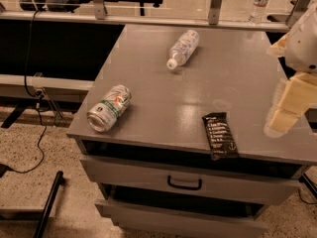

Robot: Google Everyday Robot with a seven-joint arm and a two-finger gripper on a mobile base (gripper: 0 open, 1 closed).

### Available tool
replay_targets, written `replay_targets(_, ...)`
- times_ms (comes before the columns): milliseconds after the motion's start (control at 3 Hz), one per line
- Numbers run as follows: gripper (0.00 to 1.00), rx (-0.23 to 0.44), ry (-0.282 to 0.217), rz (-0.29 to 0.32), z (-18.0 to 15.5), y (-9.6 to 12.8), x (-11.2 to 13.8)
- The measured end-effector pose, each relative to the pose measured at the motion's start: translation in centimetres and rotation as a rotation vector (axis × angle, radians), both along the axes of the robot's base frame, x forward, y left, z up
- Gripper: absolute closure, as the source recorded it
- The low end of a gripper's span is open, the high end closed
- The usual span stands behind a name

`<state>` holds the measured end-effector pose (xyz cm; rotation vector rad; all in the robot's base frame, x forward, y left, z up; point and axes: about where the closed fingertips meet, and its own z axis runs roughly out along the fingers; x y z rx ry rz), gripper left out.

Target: Move rxbar chocolate near blue plastic bottle

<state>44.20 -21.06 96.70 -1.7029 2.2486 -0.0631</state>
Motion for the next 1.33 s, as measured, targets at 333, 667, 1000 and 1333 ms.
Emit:
replay_targets(333, 0.0, 0.022, 0.022, -0.042, -2.0, 1.8, 0.9)
replay_targets(667, 0.0, 0.053, 0.041, -0.107, -4.3, 3.4, 1.7)
replay_targets(1000, 0.0, 0.058, 0.048, -0.159, -6.4, 4.8, 2.3)
replay_targets(1333, 0.0, 0.046, 0.04, -0.199, -8.6, 4.9, 2.6)
